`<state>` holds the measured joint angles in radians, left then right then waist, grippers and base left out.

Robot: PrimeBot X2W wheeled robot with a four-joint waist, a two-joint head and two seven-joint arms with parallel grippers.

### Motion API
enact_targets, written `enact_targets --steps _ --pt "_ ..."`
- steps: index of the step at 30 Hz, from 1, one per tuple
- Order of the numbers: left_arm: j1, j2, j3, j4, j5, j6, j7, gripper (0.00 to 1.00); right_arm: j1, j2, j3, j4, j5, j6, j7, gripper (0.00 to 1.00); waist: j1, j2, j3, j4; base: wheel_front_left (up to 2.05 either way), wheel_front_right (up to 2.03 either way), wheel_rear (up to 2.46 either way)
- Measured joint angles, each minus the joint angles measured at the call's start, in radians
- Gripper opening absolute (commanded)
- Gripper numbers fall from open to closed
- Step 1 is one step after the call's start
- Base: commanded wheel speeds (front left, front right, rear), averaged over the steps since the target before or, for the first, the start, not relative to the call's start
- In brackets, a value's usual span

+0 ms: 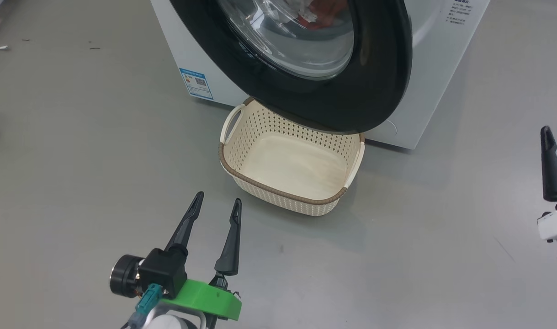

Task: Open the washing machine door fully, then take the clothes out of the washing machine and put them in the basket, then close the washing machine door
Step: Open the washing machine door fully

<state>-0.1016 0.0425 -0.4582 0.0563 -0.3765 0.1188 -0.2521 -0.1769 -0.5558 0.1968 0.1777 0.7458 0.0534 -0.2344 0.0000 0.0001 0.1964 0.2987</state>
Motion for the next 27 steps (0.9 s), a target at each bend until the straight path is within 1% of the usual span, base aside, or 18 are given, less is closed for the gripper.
enact_targets --steps 7,8,11,12,21,27 --pt "0.001 0.0 0.007 -0.001 0.002 0.0 0.0 1.0 0.071 0.041 -0.027 -0.011 0.009 -0.024 -0.009 1.0 0.0 0.0 -0.001 -0.008 0.0 0.0 0.0" --pt "0.001 0.0 0.008 -0.001 0.002 0.0 0.0 1.0 0.076 0.046 -0.031 -0.012 0.009 -0.031 -0.009 1.0 0.0 0.0 -0.001 -0.009 0.0 0.0 0.0" --pt "0.002 0.0 0.011 -0.001 0.008 0.0 0.0 1.0 0.092 0.06 -0.039 -0.023 0.009 -0.032 -0.009 1.0 0.0 0.0 -0.001 -0.013 0.0 0.0 0.0" --pt "0.002 0.0 0.012 -0.001 0.009 0.0 0.0 1.0 0.096 0.062 -0.04 -0.029 0.009 -0.037 -0.009 1.0 0.0 0.0 -0.002 -0.014 0.0 0.0 0.0" --pt "0.002 0.0 0.013 -0.001 0.01 0.0 0.0 1.0 0.146 0.078 -0.04 -0.054 -0.009 -0.037 -0.009 1.0 0.0 0.0 -0.002 -0.02 0.0 0.0 0.0" --pt "0.003 0.0 0.011 0.0 0.01 0.0 0.0 1.0 0.153 0.084 -0.042 -0.067 -0.02 -0.037 -0.01 1.0 0.0 0.0 -0.006 -0.021 0.0 0.0 0.0"
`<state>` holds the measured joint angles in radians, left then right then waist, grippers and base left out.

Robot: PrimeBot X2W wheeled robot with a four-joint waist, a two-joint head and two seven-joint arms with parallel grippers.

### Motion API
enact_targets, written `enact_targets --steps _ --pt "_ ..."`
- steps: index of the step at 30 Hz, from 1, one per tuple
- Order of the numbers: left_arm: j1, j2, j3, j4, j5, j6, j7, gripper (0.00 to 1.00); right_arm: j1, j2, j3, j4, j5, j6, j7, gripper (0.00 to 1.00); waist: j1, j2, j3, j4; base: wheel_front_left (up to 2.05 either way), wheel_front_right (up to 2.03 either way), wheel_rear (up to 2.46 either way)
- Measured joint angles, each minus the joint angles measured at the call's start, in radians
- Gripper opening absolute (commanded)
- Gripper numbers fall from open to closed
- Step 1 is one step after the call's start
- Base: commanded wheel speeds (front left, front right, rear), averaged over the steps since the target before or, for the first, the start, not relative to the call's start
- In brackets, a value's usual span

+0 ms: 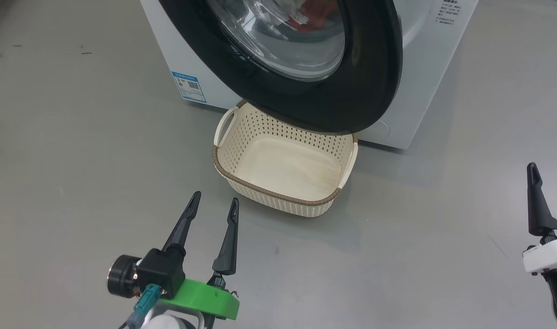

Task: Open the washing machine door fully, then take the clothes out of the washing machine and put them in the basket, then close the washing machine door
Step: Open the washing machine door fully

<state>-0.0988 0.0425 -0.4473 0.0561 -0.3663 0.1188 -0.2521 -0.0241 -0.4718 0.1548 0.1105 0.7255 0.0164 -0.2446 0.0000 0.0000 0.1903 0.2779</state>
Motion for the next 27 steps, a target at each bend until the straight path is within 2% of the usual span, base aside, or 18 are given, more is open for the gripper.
enact_targets --steps 27 --pt "0.002 0.0 -0.01 0.002 0.011 0.0 0.0 1.0 0.036 0.016 -0.039 -0.047 -0.046 0.013 0.0 1.0 0.0 0.0 -0.003 0.003 0.0 0.0 0.0"
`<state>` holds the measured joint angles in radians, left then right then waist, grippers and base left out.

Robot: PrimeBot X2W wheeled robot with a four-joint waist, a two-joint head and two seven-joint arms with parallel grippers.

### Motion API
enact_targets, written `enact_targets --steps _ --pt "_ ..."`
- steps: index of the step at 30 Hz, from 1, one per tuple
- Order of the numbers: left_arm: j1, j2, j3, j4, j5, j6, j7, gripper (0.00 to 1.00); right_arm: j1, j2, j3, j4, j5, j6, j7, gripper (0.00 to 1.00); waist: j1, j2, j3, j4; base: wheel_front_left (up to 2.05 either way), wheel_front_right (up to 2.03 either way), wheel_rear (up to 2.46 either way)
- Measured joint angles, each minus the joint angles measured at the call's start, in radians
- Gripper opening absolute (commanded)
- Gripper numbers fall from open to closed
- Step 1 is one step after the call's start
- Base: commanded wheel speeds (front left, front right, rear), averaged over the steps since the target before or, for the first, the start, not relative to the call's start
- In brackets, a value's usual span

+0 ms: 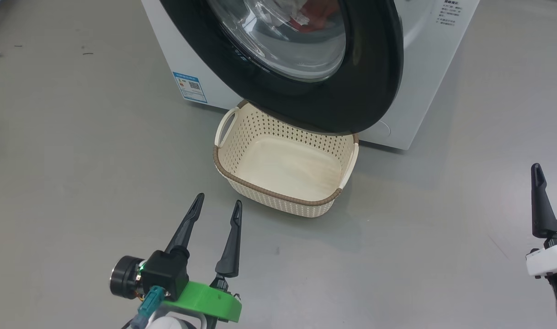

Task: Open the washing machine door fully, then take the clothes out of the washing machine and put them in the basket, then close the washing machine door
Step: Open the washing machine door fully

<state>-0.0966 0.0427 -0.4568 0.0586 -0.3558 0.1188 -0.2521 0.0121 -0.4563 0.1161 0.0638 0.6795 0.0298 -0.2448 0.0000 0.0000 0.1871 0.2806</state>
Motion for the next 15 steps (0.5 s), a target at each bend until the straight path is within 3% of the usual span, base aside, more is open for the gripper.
enact_targets --steps 11,12,13,14,15 --pt "0.0 0.0 -0.024 -0.01 0.0 0.0 0.0 1.0 -0.041 -0.059 -0.021 -0.027 -0.023 0.023 -0.007 1.0 0.0 0.0 0.035 0.008 0.0 0.0 0.0" --pt "0.0 0.0 -0.028 -0.012 0.0 0.0 0.0 1.0 -0.047 -0.064 -0.021 -0.028 -0.021 0.029 -0.007 0.44 0.0001 0.0 0.038 0.01 0.0 0.0 0.0" --pt "0.0 0.0 -0.03 -0.014 0.0 0.0 0.0 1.0 -0.052 -0.067 -0.021 -0.031 -0.019 0.031 -0.007 0.11 0.0 0.0 0.041 0.012 0.0 0.0 0.0" --pt "0.0 0.0 -0.03 -0.018 0.0 0.0 0.0 1.0 -0.057 -0.07 -0.021 -0.035 -0.015 0.034 -0.007 0.0 0.0001 0.0 0.045 0.014 0.0 0.0 0.0" --pt "0.0 0.0 -0.03 -0.021 0.0 0.0 0.0 1.0 -0.066 -0.074 -0.02 -0.039 -0.007 0.043 -0.001 0.0 0.0 0.0 0.049 0.015 0.0 0.0 0.0"
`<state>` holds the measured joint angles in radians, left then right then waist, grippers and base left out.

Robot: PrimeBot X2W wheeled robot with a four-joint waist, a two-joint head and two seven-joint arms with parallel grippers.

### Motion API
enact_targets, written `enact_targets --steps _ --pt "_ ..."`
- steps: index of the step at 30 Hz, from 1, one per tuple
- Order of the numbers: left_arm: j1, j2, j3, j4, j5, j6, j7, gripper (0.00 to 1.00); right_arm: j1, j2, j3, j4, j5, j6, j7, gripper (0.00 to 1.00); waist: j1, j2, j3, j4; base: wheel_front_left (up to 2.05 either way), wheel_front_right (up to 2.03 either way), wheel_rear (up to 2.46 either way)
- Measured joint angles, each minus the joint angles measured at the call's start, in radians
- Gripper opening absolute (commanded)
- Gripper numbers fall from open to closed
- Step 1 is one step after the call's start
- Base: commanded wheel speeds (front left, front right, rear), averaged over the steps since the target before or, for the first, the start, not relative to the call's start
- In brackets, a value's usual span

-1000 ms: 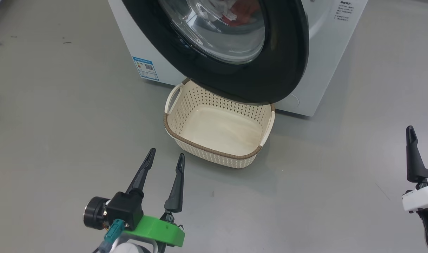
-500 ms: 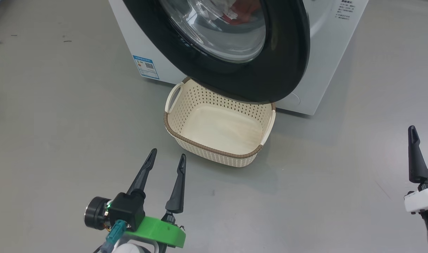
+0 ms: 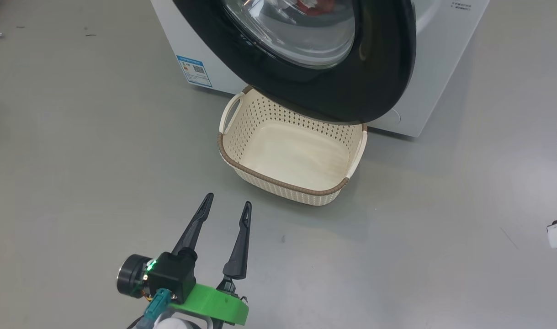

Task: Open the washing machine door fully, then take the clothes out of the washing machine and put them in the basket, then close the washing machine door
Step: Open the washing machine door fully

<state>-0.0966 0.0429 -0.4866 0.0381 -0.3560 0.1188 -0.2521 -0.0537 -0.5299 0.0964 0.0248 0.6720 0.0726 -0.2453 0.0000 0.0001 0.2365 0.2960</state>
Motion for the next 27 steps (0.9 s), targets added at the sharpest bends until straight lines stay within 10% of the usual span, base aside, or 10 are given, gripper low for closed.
enact_targets --steps 20,27 --pt "-0.004 0.0 -0.055 -0.032 -0.004 0.0 0.0 1.0 -0.257 0.061 -0.056 -0.011 0.529 0.03 0.32 0.0 0.0001 0.0 0.089 0.066 0.0 0.0 0.0" --pt "-0.004 0.0 -0.063 -0.044 -0.014 0.0 0.0 1.0 -0.367 0.1 -0.067 0.019 0.727 -0.015 0.463 0.0 0.0 0.0 0.118 0.09 0.0 0.0 0.0"
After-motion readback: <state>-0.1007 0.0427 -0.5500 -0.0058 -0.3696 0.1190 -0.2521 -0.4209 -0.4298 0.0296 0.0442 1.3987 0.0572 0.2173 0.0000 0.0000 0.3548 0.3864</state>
